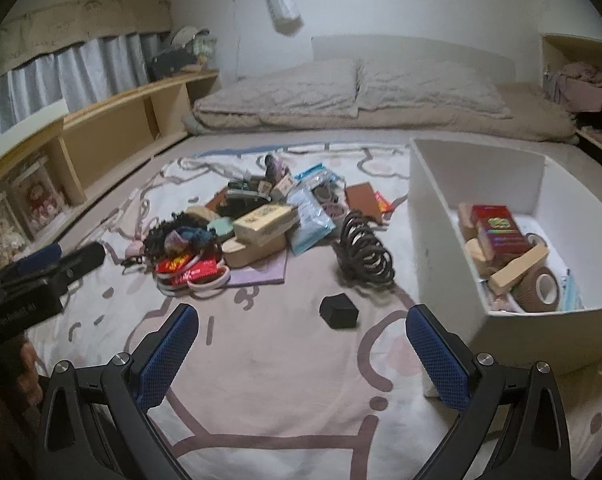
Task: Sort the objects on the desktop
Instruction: 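Move the left tool toward the crochet pouch while the right tool approaches the black cube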
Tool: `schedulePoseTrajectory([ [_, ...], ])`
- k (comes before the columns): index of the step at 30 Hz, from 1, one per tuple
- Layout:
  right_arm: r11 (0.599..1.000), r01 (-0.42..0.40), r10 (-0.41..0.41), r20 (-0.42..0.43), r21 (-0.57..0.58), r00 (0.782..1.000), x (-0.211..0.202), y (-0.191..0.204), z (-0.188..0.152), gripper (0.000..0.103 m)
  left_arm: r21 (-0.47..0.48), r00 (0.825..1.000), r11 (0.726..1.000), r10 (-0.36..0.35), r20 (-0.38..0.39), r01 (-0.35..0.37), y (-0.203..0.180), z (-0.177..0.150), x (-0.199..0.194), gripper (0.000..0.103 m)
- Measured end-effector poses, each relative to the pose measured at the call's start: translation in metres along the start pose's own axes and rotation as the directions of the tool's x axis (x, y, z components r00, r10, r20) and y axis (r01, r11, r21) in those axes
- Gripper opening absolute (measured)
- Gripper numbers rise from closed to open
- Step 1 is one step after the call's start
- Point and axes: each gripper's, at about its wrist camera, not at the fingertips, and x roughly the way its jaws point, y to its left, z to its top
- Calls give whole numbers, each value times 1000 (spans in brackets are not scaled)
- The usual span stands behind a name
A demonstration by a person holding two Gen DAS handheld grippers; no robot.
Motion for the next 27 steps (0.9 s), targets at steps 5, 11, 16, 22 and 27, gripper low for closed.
schedulePoseTrajectory([
  [5,999,-11,9,-48,-42,999,22,5,0,103,-31,999,999,23,-42,-24,12,4,19,103],
  [11,989,-19,8,-72,-148,997,43,19,-2,103,-110,994,993,19,-106,-31,30,8,45,103],
  [16,978,12,-32,-94,-209,995,65,26,-3,103,-177,986,984,-10,-165,-19,40,5,64,103],
  [22,977,15,-45,-136,-211,990,91,27,0,103,-186,984,982,-1,-178,-33,41,16,82,103],
  [27,975,21,-56,-152,-220,987,107,28,-1,103,-185,985,982,-5,-172,-27,38,27,102,103],
])
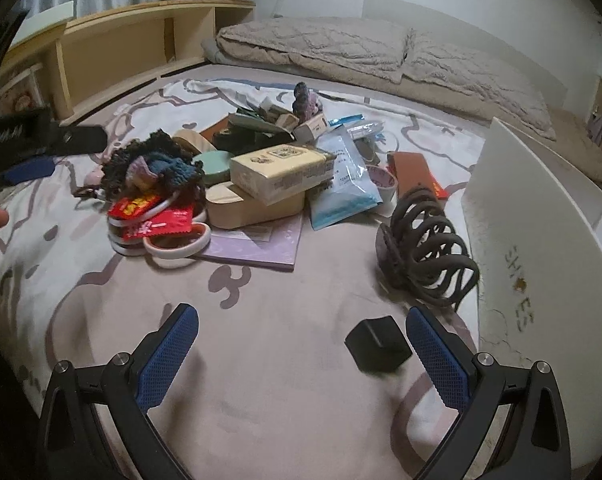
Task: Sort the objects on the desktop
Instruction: 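Move the left tool toward the crochet pouch while the right tool approaches the black cube, then close the left tool on the brown-and-blue crochet pouch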
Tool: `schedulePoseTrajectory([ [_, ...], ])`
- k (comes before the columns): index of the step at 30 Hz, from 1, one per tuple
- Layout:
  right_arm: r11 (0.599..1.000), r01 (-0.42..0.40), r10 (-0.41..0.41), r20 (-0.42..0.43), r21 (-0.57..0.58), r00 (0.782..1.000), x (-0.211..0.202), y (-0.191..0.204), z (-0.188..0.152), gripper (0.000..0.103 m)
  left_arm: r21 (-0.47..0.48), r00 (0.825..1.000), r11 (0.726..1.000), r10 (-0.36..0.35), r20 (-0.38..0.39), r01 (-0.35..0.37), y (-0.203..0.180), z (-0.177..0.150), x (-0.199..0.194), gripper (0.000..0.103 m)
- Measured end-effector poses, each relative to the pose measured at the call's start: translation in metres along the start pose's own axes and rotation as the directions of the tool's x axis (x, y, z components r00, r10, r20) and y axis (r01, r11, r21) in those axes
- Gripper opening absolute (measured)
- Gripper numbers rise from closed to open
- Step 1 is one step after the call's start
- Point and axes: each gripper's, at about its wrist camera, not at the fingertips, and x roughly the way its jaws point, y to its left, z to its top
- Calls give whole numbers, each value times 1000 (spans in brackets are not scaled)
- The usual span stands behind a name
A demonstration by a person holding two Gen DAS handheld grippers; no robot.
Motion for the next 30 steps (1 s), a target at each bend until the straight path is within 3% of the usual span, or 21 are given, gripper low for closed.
schedulePoseTrajectory([
  [6,999,-13,13,-23,32,1000,12,-5,-7,103,-1,999,999,-34,-33,34,-11,4,28,103],
  [17,989,110,-104,-62,97,993,27,-17,-13,103,8,997,1000,25,-67,-25,-14,2,61,103],
  [24,988,35,-22,-85,148,996,31,-25,-15,103,8,996,999,44,-73,-44,-15,-3,65,103],
  [30,989,-134,139,-76,71,987,26,-5,-19,103,24,993,998,60,-98,-58,-15,-8,73,103],
])
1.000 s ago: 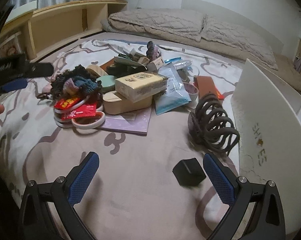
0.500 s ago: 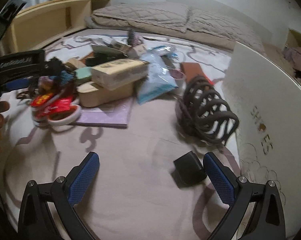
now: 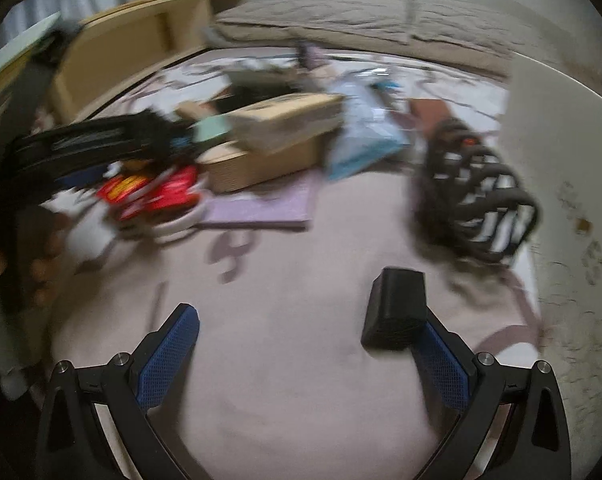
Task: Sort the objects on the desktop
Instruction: 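Close the left tool on the brown-and-blue crochet pouch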
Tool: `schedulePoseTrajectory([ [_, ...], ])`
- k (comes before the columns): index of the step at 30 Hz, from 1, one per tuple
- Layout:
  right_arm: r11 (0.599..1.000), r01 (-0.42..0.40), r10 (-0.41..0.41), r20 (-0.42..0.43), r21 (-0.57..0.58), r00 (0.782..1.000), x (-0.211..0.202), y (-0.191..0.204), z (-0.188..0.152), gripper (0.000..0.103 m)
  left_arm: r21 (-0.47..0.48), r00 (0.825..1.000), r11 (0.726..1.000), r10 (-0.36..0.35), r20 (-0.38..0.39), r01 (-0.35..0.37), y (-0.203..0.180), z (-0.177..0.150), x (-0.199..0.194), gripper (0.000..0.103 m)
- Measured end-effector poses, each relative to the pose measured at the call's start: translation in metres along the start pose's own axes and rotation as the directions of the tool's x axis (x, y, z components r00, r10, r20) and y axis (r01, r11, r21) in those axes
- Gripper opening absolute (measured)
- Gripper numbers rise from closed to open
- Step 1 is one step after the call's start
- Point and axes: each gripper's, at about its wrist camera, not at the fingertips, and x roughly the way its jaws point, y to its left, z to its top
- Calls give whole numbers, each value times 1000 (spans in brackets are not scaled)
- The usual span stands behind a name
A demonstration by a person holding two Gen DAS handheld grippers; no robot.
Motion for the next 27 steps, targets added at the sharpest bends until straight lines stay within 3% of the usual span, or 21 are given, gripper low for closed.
schedulePoseTrajectory([
  [10,974,-195,192,-29,-119,981,-16,40,-19,103,-10,1000,1000,-18,7,18,4,0,-1,103],
  [15,959,-275,273,-30,-64,961,-23,29,-20,103,-41,999,998,-43,20,44,8,0,-5,102],
  [27,967,-248,248,-3,52,969,-16,5,-14,103,-11,999,999,-43,7,43,8,-1,-12,84],
])
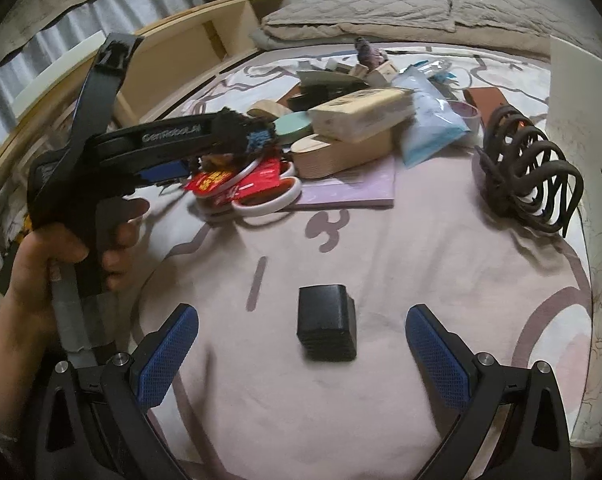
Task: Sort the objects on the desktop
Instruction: 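Close the left tool on the brown-and-blue crochet pouch, then lift the crochet pouch up off the pile with the left tool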
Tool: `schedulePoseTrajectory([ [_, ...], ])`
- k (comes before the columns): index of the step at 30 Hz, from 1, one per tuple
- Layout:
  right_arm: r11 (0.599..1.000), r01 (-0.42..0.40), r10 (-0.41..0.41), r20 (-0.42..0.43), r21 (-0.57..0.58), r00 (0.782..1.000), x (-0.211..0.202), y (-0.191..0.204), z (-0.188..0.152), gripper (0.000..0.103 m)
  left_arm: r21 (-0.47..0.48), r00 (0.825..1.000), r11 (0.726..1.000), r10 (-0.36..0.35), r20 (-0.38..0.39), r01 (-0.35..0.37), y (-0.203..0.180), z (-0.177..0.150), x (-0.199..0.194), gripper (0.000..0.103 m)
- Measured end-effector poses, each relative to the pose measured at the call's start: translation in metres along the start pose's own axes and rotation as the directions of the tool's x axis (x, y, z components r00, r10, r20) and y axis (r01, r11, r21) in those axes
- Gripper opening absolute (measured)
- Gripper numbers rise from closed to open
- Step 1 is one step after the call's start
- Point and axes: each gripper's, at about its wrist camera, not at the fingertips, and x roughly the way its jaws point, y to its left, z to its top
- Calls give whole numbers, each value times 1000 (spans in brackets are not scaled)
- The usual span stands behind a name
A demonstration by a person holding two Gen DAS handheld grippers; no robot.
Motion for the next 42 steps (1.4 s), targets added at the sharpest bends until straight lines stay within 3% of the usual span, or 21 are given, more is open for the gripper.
schedulePoseTrajectory([
  [9,999,-9,7,34,52,999,0,-6,0,103,15,1000,1000,1,-17,-1,-5,-3,-1,60],
  [16,999,-8,7,20,36,1000,3,-7,1,103,26,1000,1000,7,-8,-7,-6,-7,-5,52],
  [21,999,-12,12,16,34,1000,4,-9,1,103,62,1000,998,15,6,-15,-10,-10,-10,38],
  [25,1000,-9,8,20,19,1000,4,-8,0,103,89,999,996,29,22,-31,-13,-12,-14,36],
  [29,1000,-18,18,22,15,1000,2,-8,-1,103,90,999,995,32,25,-34,-11,-14,-17,26],
  [36,1000,-13,13,21,8,1000,3,-7,-1,103,85,1000,996,8,27,-10,-4,-19,-33,23],
  [42,1000,-1,1,22,-4,1000,4,-5,-2,103,62,996,998,-35,83,30,-3,-19,-60,23],
])
